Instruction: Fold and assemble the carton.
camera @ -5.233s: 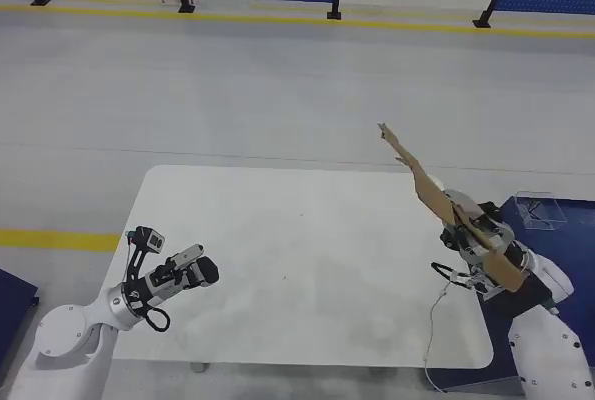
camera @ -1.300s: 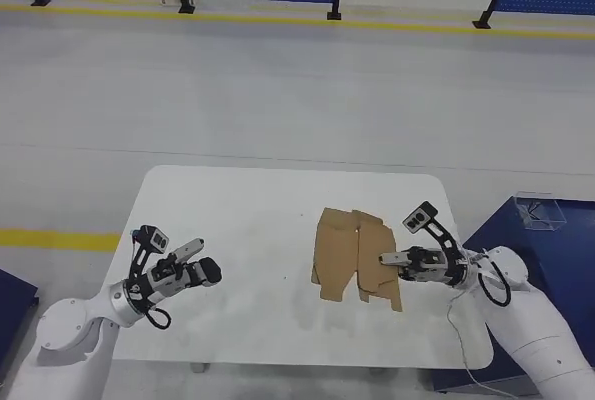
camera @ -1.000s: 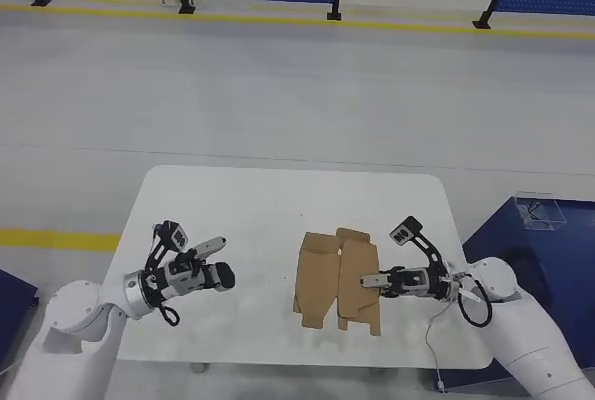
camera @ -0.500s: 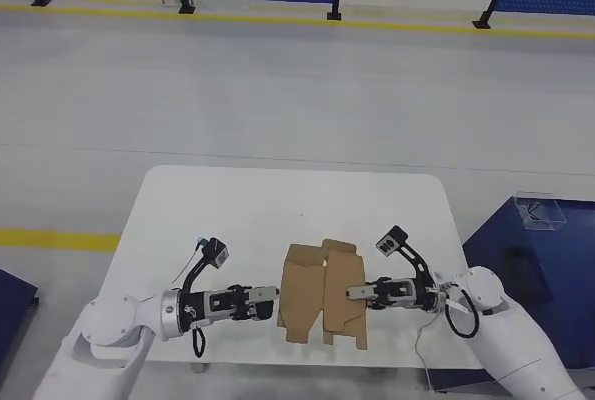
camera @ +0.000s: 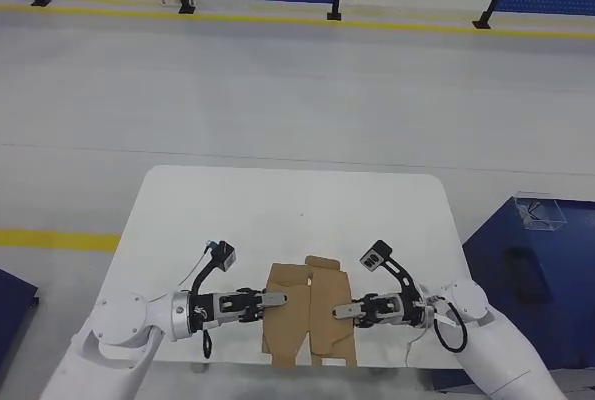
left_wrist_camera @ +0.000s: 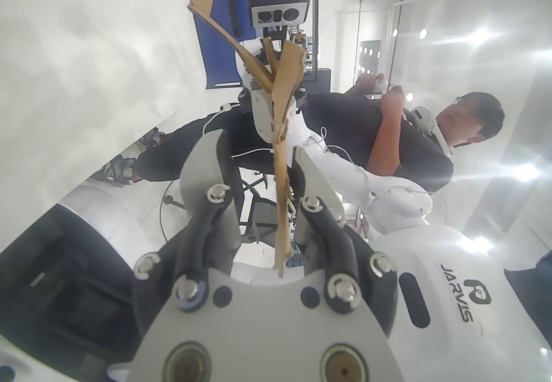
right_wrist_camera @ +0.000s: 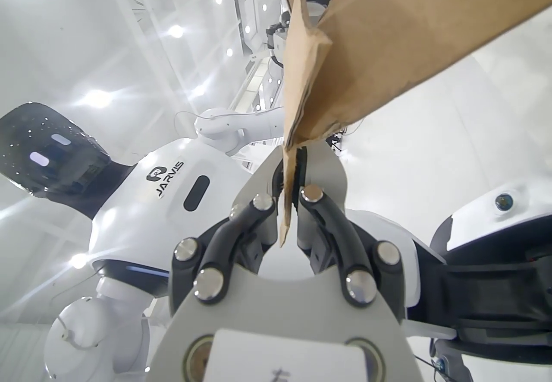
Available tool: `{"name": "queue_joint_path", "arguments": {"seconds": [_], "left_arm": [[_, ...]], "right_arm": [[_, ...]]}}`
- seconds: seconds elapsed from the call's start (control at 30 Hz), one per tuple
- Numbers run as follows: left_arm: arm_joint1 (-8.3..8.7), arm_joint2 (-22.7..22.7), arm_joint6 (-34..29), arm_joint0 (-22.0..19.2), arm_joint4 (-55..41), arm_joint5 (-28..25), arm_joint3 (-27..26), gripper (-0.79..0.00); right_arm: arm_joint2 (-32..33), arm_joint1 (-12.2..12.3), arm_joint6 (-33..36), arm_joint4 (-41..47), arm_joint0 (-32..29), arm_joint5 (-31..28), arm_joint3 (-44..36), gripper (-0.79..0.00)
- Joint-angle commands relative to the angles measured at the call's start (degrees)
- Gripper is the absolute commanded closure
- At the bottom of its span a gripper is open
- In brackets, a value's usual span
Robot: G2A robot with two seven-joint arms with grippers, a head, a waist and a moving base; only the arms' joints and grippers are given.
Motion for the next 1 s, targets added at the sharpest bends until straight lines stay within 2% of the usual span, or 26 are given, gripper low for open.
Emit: {"name": "queue_joint_path", "arguments": {"seconds": [0.0,0.2,0.47,0.53,0.63,0.7,0.8,0.97], "left_arm": [[0.06,0.0,-0.2,-0.2,-0.8,0.0,0.2,0.000],[0.18,-0.7,0.1,-1.0,-4.1,-0.7,0.7,0.000],[0.38,-2.5,0.9,-1.1,-7.6,-5.3,1.6,0.000],[0.45,-2.7,0.1,-1.1,-7.2,-8.7,1.3,0.000],[0.56,-2.8,-1.3,-0.5,-6.9,-14.0,1.1,0.000],[0.64,-3.0,-1.9,0.0,-6.1,-17.7,0.9,0.000],[0.77,-3.2,-2.6,0.6,-4.8,-22.6,0.6,0.000],[0.97,-2.9,-1.5,1.5,-0.5,-26.8,-0.2,0.000]], "right_arm": [[0.0,-0.1,-1.3,-0.1,-0.3,1.1,-0.7,-0.785],[0.0,-0.1,-1.3,-0.1,-0.3,1.1,-0.7,-0.785],[0.0,-0.1,-1.3,-0.1,-0.3,1.1,-0.7,-0.785],[1.2,-0.2,-6.2,1.9,-0.4,1.9,0.8,-0.785],[3.0,-0.6,-5.5,8.9,1.0,4.5,3.9,-0.785],[4.1,-0.7,-5.9,10.6,2.3,5.6,6.9,-0.785],[3.8,-1.1,-5.8,10.7,4.7,8.1,9.8,-0.785],[1.4,-2.0,-4.3,7.3,7.6,8.7,11.4,-0.785]]}}
